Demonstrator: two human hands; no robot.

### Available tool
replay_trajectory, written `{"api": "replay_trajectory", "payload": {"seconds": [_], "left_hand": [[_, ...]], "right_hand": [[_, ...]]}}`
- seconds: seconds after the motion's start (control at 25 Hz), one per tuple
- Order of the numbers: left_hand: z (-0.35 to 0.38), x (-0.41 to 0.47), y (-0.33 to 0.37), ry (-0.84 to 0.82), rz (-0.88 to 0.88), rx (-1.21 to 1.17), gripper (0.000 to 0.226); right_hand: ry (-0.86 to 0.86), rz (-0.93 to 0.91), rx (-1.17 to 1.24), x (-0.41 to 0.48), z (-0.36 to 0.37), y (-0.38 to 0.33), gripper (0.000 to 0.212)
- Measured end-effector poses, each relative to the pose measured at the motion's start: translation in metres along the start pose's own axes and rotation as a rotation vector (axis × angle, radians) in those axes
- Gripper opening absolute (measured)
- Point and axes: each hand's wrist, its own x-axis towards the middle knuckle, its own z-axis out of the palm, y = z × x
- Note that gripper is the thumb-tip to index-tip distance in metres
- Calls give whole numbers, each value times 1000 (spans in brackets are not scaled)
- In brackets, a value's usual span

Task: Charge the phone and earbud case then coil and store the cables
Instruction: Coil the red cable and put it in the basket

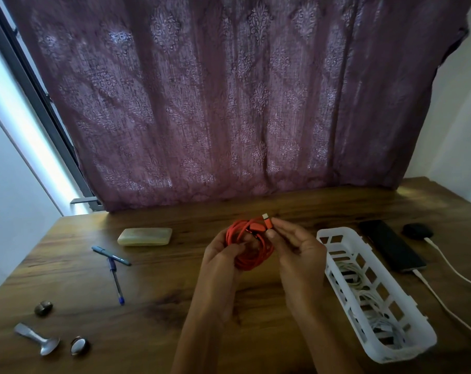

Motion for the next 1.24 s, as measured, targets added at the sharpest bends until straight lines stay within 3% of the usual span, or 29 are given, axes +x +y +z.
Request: {"api": "replay_trajectory", "payload": {"seconds": [0.16, 0.32, 0.44, 0.72, 0.88, 1.08, 1.24], "left_hand": [[-8, 5, 0, -20, 5, 143, 21], [-12, 9, 6, -87, 31, 354, 39], [-13, 12, 7, -60, 73, 472, 47], [-17, 9, 2, -137, 107, 431, 38], [-15, 9, 0, -104, 142, 441, 25], [-14, 9, -3, -88, 157, 406, 16], [-15, 6, -5, -87, 134, 382, 16]], "right_hand": [[-120, -95, -88, 3, -6, 3, 31], [-243, -236, -166, 7, -12, 3, 28], [-388, -228, -197, 8, -12, 2, 24], [-314, -217, -184, 11, -13, 2, 18], [-361, -255, -225, 14, -12, -2, 16], [-453, -63, -104, 25, -16, -8, 20], [-760, 138, -220, 51, -21, -9, 23]]}}
